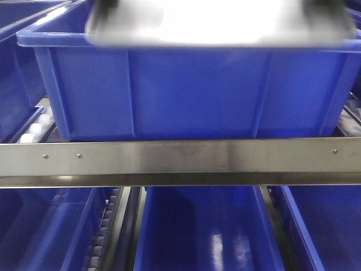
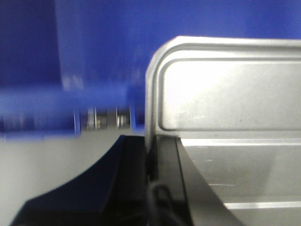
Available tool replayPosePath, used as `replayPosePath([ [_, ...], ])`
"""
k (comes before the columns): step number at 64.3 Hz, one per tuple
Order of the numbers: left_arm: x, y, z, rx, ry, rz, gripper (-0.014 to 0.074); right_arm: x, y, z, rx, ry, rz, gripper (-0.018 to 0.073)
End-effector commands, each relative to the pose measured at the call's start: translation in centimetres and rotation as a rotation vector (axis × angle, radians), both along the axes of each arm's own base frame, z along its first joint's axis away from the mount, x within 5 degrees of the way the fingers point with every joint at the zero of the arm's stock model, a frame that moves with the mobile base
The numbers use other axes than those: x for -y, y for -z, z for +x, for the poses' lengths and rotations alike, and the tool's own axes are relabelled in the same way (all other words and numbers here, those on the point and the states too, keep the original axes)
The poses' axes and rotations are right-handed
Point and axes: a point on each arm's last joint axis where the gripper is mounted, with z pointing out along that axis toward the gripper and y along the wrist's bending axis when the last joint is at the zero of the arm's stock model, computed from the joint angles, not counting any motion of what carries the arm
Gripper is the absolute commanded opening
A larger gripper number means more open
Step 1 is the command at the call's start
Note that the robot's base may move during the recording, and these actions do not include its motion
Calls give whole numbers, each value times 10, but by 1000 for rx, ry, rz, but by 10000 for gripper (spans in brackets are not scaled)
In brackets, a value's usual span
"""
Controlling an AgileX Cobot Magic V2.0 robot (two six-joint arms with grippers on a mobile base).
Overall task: Grab silver tray and place in blue box
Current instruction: 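Lower the tray into the blue bin and open both grippers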
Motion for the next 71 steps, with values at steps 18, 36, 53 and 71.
replayPosePath([
  [18, -12, -77, 25, 368, 37, -148, -97, -3, -89, 18, 356, -34, 41, 57],
  [36, -10, -33, 92, 386, -17, -111, -96, -13, -47, 91, 306, 7, 4, 57],
  [53, 1, 10, 130, 362, -12, -88, -95, -19, 3, 136, 227, 21, -28, 57],
  [71, 6, 20, 137, 362, 0, -94, 117, -20, 11, 141, 210, 20, -33, 83],
])
